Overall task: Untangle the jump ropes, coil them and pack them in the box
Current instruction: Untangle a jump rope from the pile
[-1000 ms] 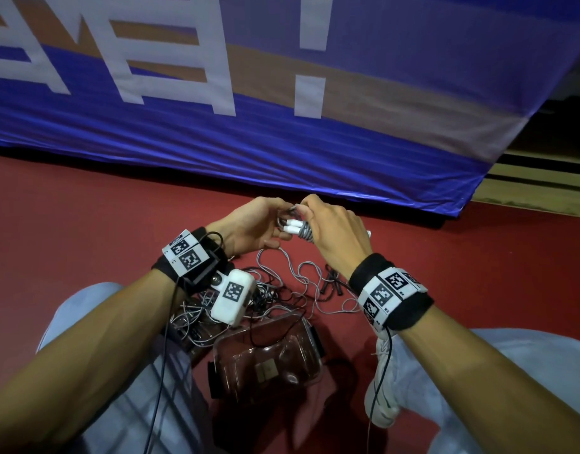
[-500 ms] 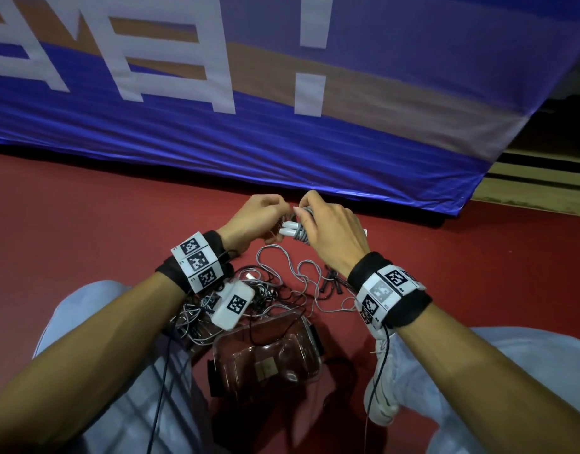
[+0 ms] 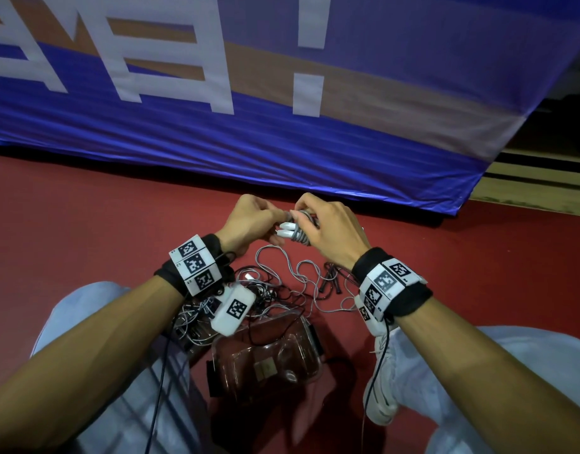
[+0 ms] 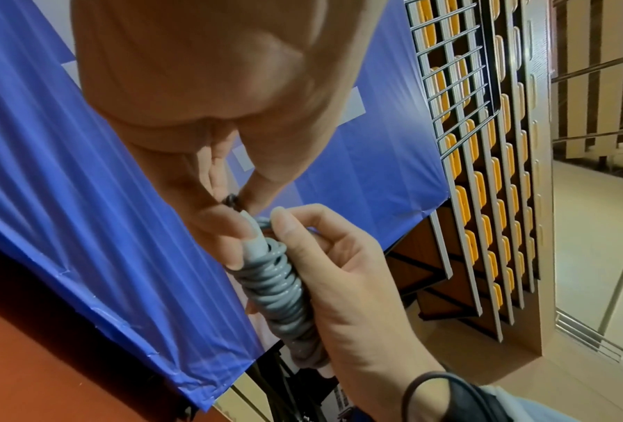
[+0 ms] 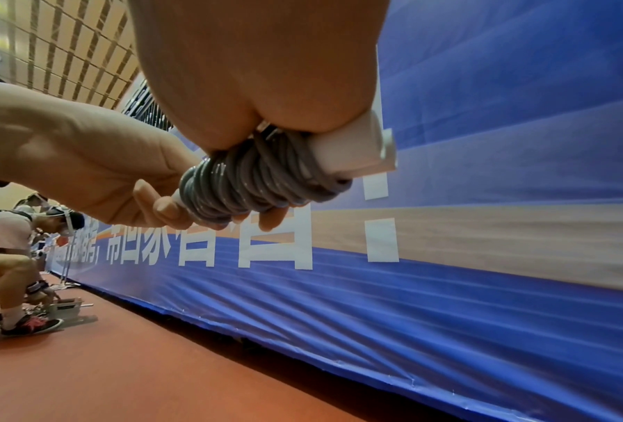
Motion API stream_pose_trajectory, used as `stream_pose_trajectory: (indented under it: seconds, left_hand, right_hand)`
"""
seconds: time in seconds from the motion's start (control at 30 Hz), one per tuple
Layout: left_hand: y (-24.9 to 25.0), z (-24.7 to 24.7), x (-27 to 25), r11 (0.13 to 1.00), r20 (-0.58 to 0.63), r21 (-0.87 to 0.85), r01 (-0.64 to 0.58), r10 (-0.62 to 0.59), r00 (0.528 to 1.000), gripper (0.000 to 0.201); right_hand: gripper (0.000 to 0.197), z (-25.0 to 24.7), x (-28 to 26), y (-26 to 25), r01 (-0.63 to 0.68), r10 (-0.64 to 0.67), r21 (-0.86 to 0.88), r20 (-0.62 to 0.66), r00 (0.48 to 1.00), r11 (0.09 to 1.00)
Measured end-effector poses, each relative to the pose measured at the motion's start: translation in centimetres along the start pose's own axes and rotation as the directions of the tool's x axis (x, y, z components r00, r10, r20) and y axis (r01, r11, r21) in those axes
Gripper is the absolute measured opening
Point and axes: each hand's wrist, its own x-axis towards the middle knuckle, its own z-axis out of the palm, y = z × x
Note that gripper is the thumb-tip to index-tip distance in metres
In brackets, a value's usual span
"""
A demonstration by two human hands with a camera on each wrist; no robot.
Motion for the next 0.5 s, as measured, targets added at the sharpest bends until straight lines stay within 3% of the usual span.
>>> stream_pose_trajectory:
  seconds: [0.17, 0.33, 0.5]
  left_hand:
    - [-0.1, -0.1, -0.4, 0.993, 0.009, -0.071, 0.098, -0.097, 0.995, 0.013]
    - [0.0, 0.0, -0.2, 0.98, 0.055, -0.144, 0.14, -0.133, 0.99, 0.023]
    - [0.7, 0.0, -0.1, 0.899, 0.12, -0.372, 0.231, -0.2, 0.972, 0.017]
  right_hand:
    - [0.014, 0.2, 0.0, 0.4, -0.007, 0.002, 0.062, 0.076, 0.997, 0.998]
    - [0.015, 0.6, 0.5, 1.1, -0.156, 0.137, 0.17, 0.119, 0.983, 0.973]
    - [0.017, 0.5, 0.9, 1.4, -0.359, 0.336, 0.451, 0.134, 0.933, 0.817]
